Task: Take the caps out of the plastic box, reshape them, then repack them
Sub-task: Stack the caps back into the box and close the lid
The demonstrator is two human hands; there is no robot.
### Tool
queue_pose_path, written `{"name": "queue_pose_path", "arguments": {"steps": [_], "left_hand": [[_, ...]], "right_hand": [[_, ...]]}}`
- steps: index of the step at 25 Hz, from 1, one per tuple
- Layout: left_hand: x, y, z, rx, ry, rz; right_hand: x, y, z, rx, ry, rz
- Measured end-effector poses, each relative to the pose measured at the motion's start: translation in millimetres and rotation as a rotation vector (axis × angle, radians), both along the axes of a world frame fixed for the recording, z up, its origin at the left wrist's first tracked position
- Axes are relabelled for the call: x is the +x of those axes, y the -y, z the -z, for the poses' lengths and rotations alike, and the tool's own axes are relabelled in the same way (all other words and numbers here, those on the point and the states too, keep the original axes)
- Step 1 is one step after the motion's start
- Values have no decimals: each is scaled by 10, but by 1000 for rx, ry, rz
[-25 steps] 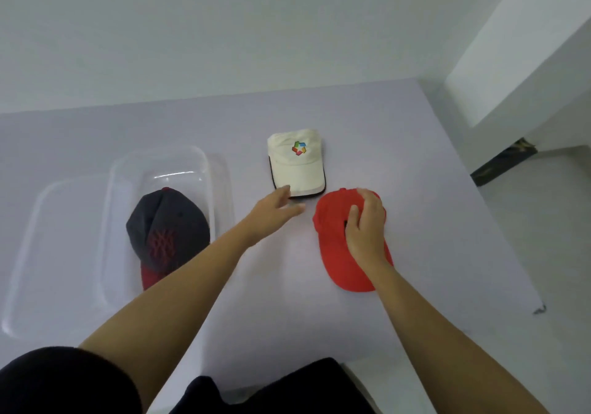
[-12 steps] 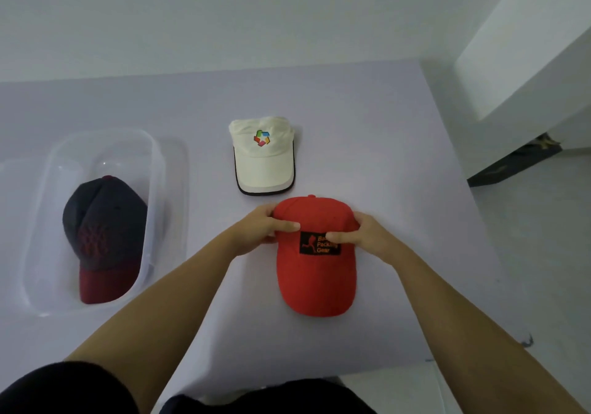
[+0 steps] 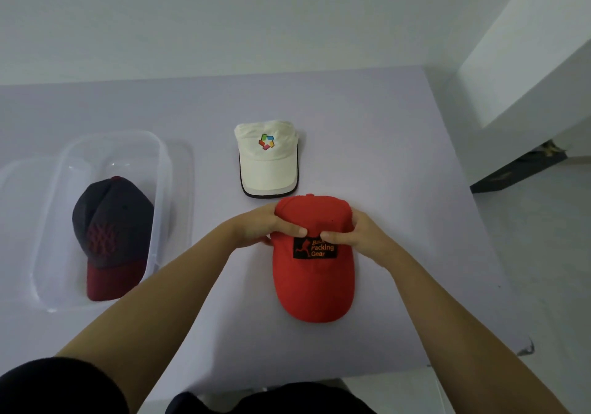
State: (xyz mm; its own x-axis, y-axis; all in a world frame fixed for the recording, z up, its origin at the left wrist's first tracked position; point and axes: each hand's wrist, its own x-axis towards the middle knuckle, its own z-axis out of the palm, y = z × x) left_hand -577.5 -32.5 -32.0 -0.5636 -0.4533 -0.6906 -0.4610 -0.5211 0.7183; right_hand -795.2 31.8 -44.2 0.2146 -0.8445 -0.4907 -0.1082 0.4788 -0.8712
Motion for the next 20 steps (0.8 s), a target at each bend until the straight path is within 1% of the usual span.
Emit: {"name": "queue_pose_path", "arguments": {"steps": [5, 7, 11, 14, 17, 20], "left_hand": [[350, 70, -403, -11, -164, -78], [580, 93, -602, -46, -187, -76], [1223, 161, -926, -114, -228, -153], [1777, 225, -1072, -222, -189, -203], [2317, 298, -1201, -328, -108, -203], [2749, 365, -1308, -369, -93, -204]], "right_hand": [[331, 99, -556, -101, 42, -25], [580, 169, -772, -147, 38, -42], [1159, 327, -1072, -222, 19, -105], [1639, 442, -1131, -246, -33, -130], [2171, 577, -1172, -250, -80, -190], [2594, 698, -1263, -241, -47, -236]]}}
